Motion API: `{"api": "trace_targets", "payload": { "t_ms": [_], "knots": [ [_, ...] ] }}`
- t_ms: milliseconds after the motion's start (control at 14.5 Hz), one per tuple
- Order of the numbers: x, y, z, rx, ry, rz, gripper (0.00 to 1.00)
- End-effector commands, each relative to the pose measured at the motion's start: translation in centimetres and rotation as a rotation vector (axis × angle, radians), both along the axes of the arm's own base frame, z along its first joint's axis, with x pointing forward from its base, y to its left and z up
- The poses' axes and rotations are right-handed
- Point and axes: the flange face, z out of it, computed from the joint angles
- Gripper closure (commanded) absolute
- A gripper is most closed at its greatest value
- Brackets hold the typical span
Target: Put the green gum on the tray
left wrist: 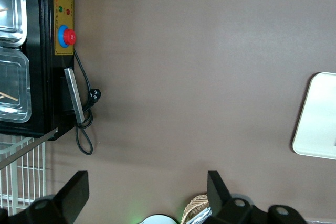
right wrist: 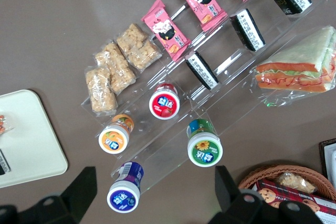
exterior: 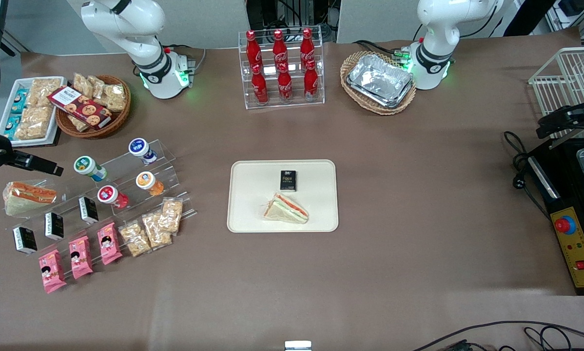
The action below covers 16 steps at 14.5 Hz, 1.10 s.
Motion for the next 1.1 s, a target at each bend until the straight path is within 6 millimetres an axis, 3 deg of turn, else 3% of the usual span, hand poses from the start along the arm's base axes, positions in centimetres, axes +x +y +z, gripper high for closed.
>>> {"api": "trace_targets", "payload": {
  "t_ms": [0, 552, 759, 1034],
  "knots": [
    [0.2, 0.5, 0.4, 0.022, -0.007, 0.001, 0.0],
    [-0.2, 0.5, 0.8, 0.032, -0.002, 0.017, 0.0],
    [-2.2, 0.6, 2.0, 0.042, 0.036, 0.028, 0.0],
    [-6.0, 1.0, 1.8, 0.05, 0.035, 0.097, 0.0]
  ]
}}
